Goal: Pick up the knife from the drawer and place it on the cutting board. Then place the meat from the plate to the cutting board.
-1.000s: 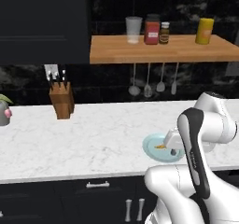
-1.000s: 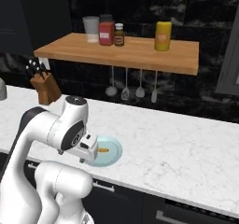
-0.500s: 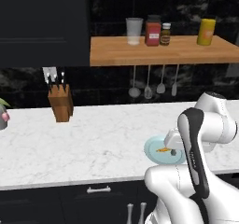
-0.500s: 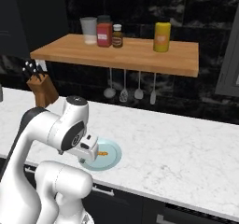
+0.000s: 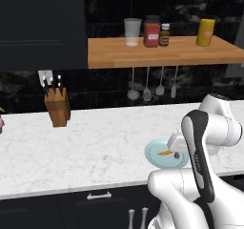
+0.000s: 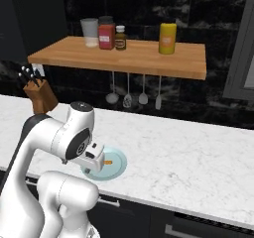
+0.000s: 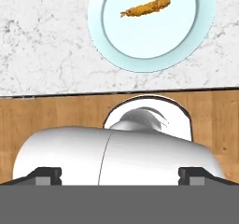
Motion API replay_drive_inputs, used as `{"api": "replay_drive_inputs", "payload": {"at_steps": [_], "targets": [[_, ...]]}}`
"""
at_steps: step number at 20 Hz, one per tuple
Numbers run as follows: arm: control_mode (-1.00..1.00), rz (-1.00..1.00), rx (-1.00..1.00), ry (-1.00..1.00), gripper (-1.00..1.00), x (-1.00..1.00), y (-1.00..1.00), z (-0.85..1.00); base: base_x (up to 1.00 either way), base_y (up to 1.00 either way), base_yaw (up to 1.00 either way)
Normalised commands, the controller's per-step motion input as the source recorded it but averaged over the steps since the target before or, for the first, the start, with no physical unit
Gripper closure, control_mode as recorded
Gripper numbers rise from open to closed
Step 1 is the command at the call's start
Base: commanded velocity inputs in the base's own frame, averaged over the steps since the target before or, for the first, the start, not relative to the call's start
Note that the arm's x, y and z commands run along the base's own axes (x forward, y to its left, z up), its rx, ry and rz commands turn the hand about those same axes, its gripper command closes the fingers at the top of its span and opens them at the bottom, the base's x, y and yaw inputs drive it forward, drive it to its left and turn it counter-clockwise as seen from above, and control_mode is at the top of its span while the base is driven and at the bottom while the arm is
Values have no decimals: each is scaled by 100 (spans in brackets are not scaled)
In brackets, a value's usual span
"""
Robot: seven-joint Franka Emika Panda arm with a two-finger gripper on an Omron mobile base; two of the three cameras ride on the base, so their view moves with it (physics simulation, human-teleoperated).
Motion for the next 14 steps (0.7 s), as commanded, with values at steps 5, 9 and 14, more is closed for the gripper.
{"api": "replay_drive_inputs", "payload": {"at_steps": [5,9,14], "targets": [[-100,-15,-4,11,-100,16,1,0,0,0,0],[-100,-16,-11,16,-100,66,16,0,0,0,0],[-100,-20,-23,14,-100,89,13,-15,0,0,0]]}}
